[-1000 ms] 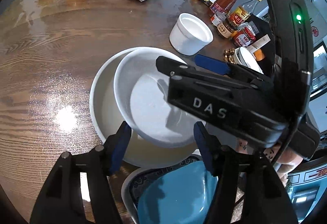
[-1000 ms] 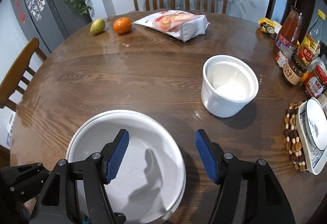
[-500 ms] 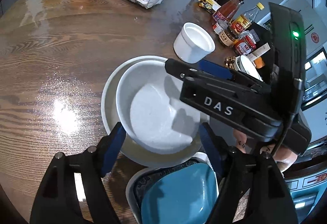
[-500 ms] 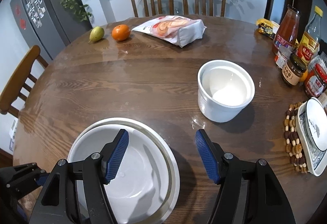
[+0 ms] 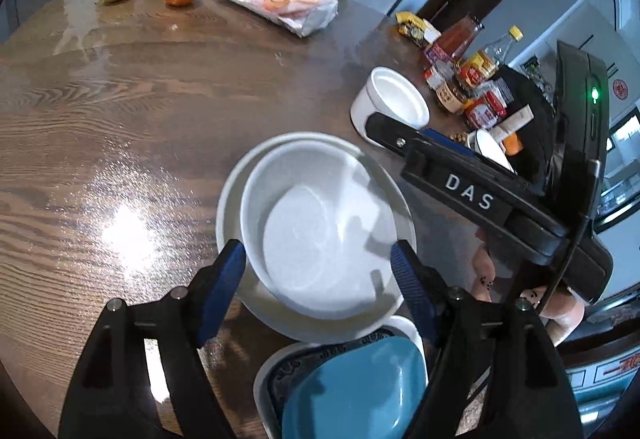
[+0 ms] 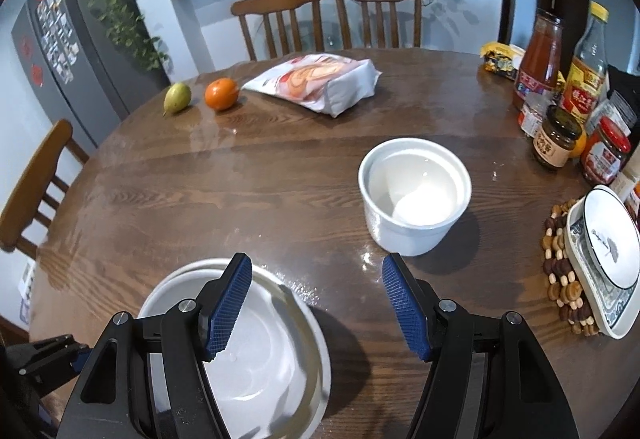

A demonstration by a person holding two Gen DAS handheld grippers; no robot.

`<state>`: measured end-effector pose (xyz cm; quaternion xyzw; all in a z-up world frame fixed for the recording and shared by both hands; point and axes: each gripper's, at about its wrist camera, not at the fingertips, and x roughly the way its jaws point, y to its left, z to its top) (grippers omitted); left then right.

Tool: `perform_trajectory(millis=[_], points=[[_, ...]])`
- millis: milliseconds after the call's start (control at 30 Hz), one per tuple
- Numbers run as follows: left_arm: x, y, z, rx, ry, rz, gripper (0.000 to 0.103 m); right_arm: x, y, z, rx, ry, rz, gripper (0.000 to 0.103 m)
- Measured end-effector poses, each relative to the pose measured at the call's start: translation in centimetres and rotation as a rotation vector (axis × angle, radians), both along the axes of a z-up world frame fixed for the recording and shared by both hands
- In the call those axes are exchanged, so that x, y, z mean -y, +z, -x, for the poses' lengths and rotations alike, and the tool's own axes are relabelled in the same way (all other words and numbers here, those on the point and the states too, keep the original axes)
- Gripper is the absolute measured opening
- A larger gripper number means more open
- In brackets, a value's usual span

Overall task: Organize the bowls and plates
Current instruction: 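Lower the smaller white bowl into the large white bowl, then open both grippers and move them to the small white ramekin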

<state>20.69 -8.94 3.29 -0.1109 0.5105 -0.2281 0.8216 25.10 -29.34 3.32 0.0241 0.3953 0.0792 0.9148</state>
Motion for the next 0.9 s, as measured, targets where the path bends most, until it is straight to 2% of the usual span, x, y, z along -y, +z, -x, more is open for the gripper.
perform_trajectory(millis=[67, 100, 167, 200, 433, 700, 900], points=[[-0.3, 0.1, -0.1, 0.007, 0.015, 0.014, 0.075, 0.2, 0.2, 0.0, 0.015, -0.013, -0.005, 0.071], [-0.4, 0.2, -0.1, 0.013, 0.024, 0.025, 0.075, 0.3, 0.2, 0.0, 0.019, -0.018, -0.010, 0.077], [-0.6, 0.3, -0.1, 0.026, 0.037, 0.035, 0.080, 0.6, 0.4, 0.0, 0.029, -0.033, -0.023, 0.080], [-0.7, 0.4, 0.0, 0.036, 0.041, 0.042, 0.082, 0.8, 0.5, 0.0, 0.035, -0.038, -0.029, 0.080], [-0.8, 1.0, 0.2, 0.091, 0.051, 0.054, 0.085, 1.3, 0.5, -0.3, 0.049, -0.059, -0.040, 0.081], [-1.4, 0.6, -0.6, 0.095, 0.090, 0.083, 0.085, 2.1, 0.6, -0.4, 0.062, -0.080, -0.044, 0.081], [-1.4, 1.5, -0.6, 0.173, 0.110, 0.032, 0.085, 3.4, 0.1, -1.1, 0.040, -0.105, -0.114, 0.081]])
